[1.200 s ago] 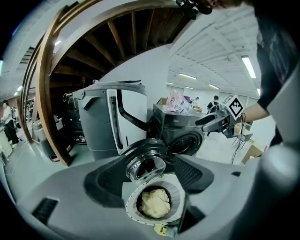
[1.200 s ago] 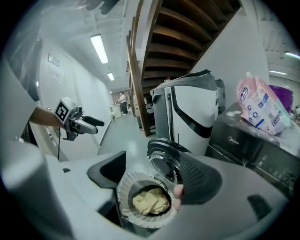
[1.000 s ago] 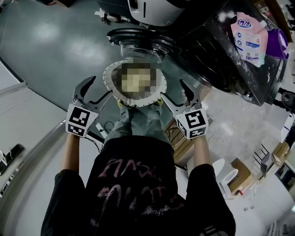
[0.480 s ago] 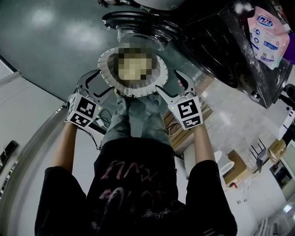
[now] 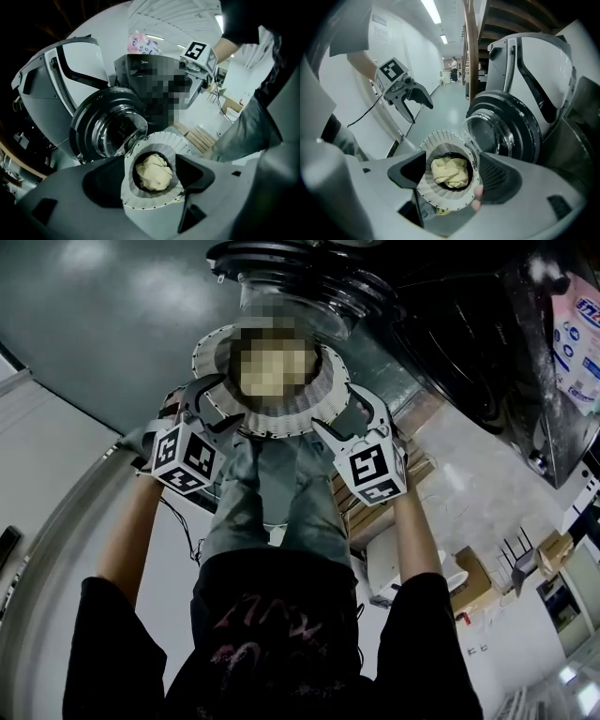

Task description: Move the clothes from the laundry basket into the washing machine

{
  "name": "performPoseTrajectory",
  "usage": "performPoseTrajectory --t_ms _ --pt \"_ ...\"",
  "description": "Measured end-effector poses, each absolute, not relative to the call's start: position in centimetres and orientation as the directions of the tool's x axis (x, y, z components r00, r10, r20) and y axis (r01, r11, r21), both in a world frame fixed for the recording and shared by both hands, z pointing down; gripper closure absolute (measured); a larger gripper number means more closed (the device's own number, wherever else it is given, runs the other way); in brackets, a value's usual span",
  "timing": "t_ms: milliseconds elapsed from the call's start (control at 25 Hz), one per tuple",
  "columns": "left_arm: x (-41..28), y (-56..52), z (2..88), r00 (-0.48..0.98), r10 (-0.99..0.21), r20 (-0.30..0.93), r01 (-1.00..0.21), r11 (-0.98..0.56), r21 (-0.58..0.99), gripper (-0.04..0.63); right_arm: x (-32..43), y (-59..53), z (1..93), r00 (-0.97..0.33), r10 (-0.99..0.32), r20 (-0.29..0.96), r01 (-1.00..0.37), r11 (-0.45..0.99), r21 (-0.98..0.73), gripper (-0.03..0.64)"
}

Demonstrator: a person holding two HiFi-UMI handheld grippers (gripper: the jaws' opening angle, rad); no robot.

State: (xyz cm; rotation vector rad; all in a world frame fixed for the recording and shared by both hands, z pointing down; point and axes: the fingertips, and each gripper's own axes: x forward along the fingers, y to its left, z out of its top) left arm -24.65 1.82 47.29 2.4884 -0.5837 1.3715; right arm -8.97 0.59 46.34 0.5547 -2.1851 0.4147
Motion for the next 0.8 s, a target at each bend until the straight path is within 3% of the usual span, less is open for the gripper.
performPoseTrajectory --t_ms 800 --pt "-25.1 2.3 66.5 0.405 -0.077 0.911 -0.346 -0.935 0.076 0.239 -11.8 1.2 64.4 -0.478 -0.076 0.875 -0.446 0.879 -0.167 0.255"
